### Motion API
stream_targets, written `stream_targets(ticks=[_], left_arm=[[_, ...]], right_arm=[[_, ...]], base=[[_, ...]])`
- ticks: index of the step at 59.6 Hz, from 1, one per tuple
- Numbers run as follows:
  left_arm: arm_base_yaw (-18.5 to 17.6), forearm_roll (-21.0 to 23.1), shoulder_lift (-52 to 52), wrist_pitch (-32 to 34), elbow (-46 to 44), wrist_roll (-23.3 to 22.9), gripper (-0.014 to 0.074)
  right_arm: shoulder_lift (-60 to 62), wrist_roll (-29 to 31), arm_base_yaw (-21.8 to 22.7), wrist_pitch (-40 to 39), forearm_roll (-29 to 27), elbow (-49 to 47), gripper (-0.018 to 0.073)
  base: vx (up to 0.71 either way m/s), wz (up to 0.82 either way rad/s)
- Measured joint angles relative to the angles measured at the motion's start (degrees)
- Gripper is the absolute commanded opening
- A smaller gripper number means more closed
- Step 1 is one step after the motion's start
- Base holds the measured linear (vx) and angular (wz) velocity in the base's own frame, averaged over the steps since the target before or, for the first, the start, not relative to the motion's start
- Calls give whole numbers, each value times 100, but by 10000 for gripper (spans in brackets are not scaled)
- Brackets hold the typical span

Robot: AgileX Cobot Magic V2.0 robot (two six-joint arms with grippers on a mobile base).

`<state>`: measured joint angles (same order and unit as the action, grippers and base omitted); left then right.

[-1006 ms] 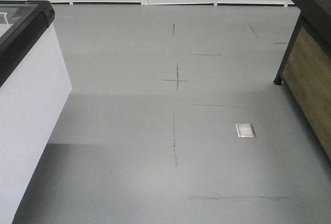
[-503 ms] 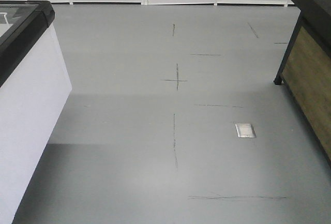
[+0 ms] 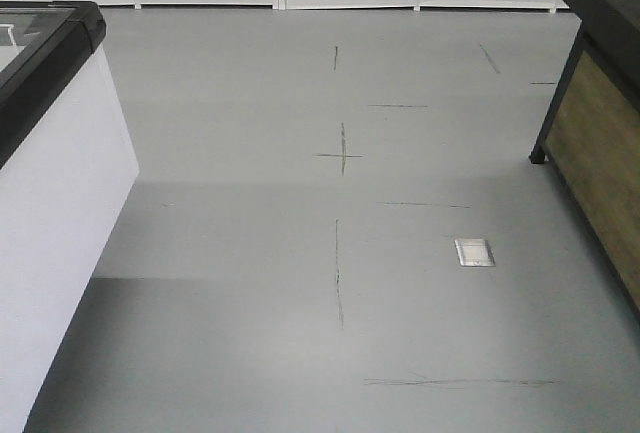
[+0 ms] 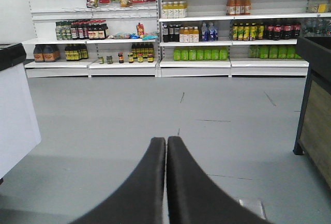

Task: Pick three apples into basket with both arms
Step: 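Drive the base forward across the floor toward the fruit tables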

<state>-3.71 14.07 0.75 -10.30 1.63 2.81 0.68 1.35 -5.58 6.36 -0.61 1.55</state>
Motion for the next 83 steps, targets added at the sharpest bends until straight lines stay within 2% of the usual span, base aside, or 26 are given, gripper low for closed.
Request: stream_targets(ticks=[83], left_arm=[[0,0,0,0,0,0,-6]], right_arm=[[0,0,0,0,0,0,-8]], base=[[1,0]])
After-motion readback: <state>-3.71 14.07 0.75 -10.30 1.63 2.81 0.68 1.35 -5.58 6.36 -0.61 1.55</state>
